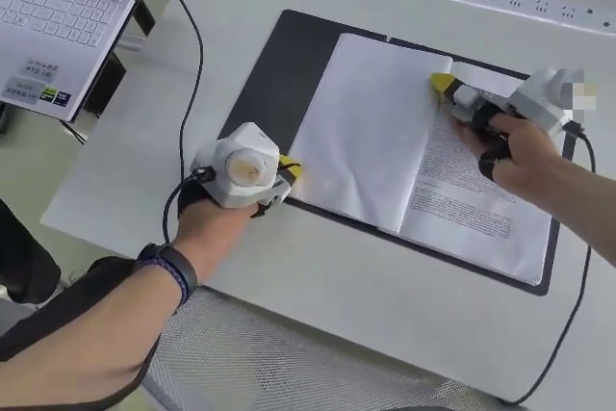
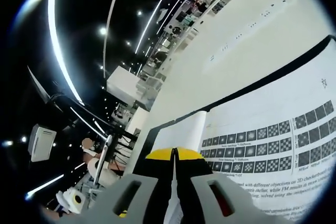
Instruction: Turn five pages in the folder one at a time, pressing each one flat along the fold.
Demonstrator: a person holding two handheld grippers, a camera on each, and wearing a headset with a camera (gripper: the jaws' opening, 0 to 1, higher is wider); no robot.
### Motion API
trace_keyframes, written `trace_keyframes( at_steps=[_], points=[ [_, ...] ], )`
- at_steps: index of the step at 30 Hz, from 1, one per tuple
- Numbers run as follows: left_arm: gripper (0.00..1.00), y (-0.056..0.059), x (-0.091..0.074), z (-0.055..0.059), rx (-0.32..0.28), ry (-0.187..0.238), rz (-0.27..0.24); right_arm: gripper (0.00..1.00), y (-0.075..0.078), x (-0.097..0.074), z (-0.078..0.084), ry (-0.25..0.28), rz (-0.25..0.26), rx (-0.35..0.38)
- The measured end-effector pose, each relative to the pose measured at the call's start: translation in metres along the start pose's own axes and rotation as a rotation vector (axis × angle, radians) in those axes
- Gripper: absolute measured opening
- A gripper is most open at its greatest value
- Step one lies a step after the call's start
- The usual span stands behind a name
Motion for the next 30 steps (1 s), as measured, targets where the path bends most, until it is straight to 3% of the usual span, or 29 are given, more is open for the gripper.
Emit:
trace_keyframes(
  at_steps=[8, 13, 20, 21, 30],
  points=[
    [0.00, 0.001, -0.002, 0.000, -0.006, 0.000, -0.002, 0.00, -0.009, -0.020, 0.027, -0.042, -0.049, -0.028],
    [0.00, 0.001, -0.002, -0.001, -0.011, 0.001, 0.001, 0.00, -0.012, -0.031, 0.041, -0.041, -0.062, 0.011],
    [0.00, 0.001, -0.001, 0.000, -0.019, 0.001, 0.003, 0.00, -0.019, -0.045, 0.061, -0.072, -0.090, 0.006],
    [0.00, 0.001, -0.001, 0.000, -0.019, 0.001, 0.003, 0.00, -0.031, -0.052, 0.068, -0.083, -0.096, -0.004],
    [0.00, 0.001, -0.001, 0.001, -0.017, 0.005, 0.006, 0.00, -0.048, -0.074, 0.096, -0.132, -0.121, -0.016]
  ],
)
Point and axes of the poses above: the centre of the closed fingertips' face, and the gripper's own axes: x roughly forward along the fingers, y roughly to its right, z roughly out of its underside, the point moved 9 cm from there along -x, roughly backward along the fingers, and after that the axes turned 3 degrees about z, right-handed, at the moved point
